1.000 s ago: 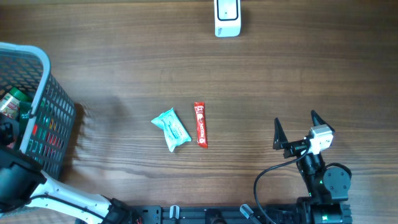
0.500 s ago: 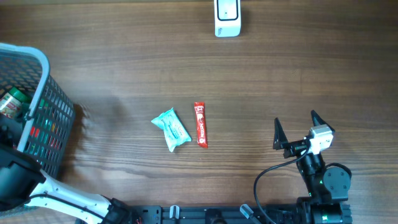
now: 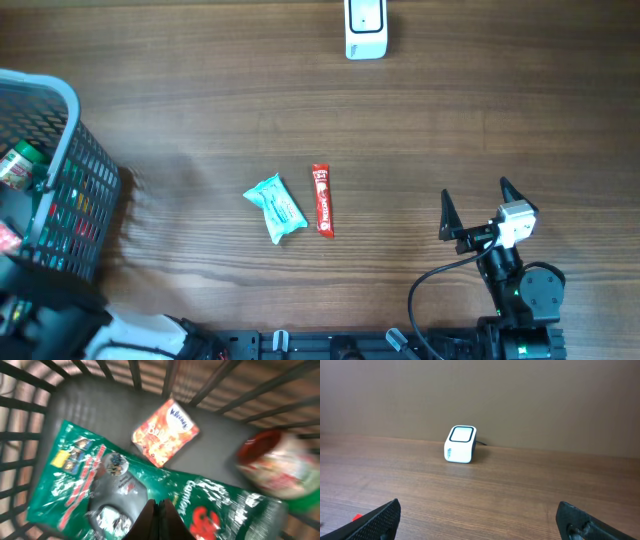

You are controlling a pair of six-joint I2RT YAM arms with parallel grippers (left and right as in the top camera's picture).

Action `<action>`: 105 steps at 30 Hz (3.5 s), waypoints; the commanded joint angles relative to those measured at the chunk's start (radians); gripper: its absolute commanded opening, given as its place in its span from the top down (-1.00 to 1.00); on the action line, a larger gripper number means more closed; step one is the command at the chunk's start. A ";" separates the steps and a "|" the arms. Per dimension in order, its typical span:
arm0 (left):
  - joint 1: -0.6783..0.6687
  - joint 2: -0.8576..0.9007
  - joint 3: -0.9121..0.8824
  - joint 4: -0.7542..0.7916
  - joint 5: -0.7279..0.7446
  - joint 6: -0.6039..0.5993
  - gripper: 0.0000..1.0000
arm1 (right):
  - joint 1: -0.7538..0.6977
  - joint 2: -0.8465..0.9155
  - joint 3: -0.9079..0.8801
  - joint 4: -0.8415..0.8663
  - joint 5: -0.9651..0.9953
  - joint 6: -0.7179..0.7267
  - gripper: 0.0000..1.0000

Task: Scan the item barcode
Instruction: 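Grasp the red Kleenex tissue pack with the left gripper, then lift the tissue pack out and carry it toward the table center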

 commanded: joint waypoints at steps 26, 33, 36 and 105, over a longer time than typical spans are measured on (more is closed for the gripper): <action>0.011 -0.085 -0.529 0.709 -0.019 0.670 -1.00 | 0.004 -0.005 -0.001 0.003 0.018 -0.017 -0.99; 0.100 0.035 -0.529 0.719 0.053 0.670 -1.00 | 0.004 -0.005 -0.001 0.003 0.018 -0.017 -1.00; 0.135 0.083 -0.529 0.742 0.156 0.670 -1.00 | 0.004 -0.005 -0.001 0.003 0.018 -0.017 -0.99; -1.571 -0.240 -0.487 0.662 0.301 0.348 0.16 | 0.004 -0.005 -0.001 0.003 0.018 -0.017 -0.99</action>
